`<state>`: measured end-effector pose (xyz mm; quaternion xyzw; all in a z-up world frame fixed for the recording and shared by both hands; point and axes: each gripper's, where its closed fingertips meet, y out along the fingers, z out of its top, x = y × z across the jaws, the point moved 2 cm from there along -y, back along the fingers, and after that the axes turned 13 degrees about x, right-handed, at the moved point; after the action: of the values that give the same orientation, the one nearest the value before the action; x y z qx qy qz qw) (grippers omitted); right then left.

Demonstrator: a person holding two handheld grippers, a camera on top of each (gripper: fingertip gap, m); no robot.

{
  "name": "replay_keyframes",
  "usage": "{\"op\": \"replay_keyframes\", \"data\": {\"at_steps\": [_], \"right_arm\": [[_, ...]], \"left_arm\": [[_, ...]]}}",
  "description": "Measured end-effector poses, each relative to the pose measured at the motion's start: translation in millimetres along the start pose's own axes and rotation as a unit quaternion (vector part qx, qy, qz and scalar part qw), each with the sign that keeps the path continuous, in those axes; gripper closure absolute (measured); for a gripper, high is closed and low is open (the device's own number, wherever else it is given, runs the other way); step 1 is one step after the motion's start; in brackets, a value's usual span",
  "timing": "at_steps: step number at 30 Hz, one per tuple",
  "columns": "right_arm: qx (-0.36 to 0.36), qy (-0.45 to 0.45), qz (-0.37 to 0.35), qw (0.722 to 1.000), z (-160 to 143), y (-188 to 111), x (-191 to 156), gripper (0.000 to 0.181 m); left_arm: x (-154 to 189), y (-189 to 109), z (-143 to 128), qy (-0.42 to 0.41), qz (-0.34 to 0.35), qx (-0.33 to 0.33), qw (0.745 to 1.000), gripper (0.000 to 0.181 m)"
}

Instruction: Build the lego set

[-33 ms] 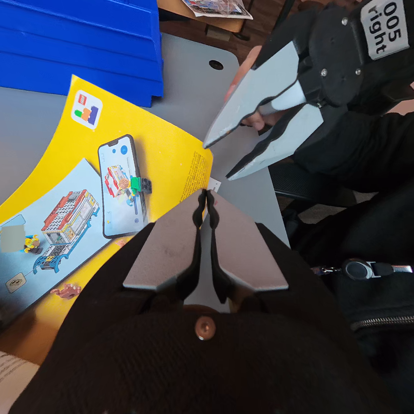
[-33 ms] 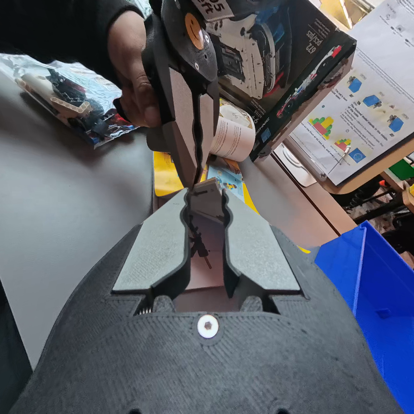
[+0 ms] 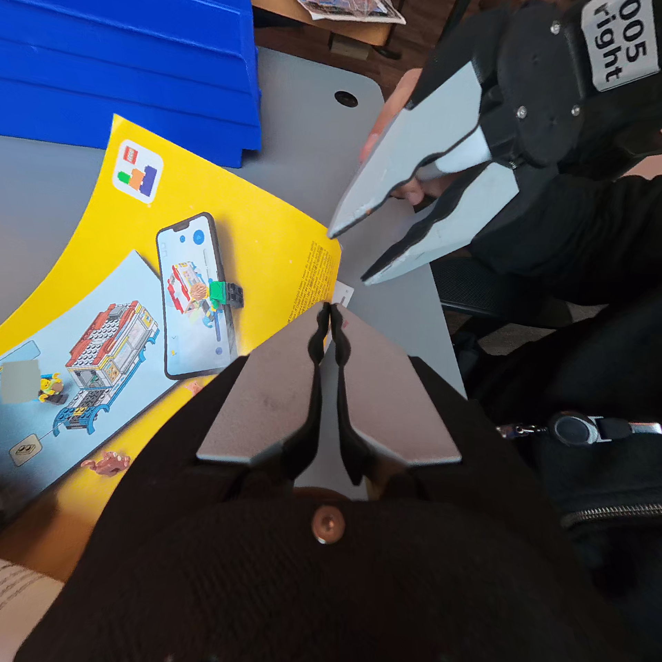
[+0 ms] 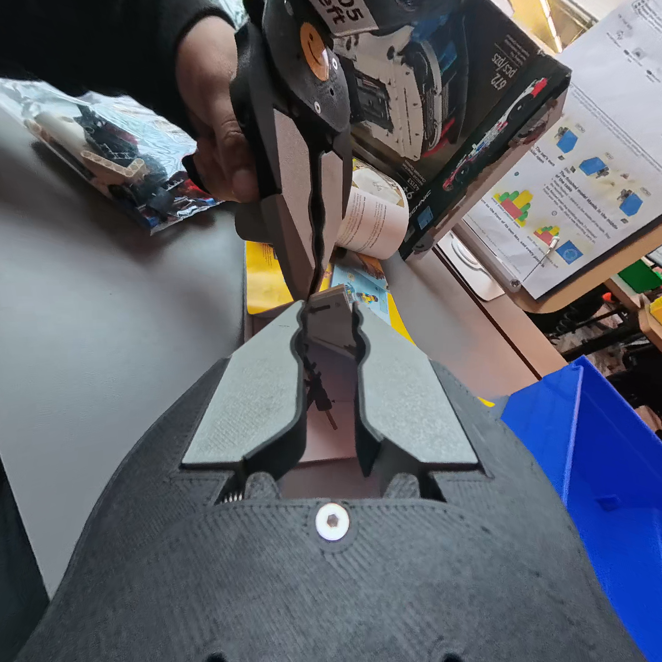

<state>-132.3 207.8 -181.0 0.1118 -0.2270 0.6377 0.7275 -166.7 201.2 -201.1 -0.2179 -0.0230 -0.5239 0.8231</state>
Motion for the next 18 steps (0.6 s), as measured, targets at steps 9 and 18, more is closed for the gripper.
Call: {"op": "replay_keyframes", "data": {"at_steps": [9,18], "right_arm": [[-0.004,-0.025,0.0,1.0,-0.5,-0.5,-1.8,0.157],[-0.027,-0.042,0.002,0.999,-9.0,0.0,-3.4,0.163]], "left_arm": [[0.0,0.6,-1.4,-0.008,-0.007,-0.002,1.0,0.181],[0.0,2.4,-7.7,-0.01,-0.012,-0.018,1.0,0.181]]}}
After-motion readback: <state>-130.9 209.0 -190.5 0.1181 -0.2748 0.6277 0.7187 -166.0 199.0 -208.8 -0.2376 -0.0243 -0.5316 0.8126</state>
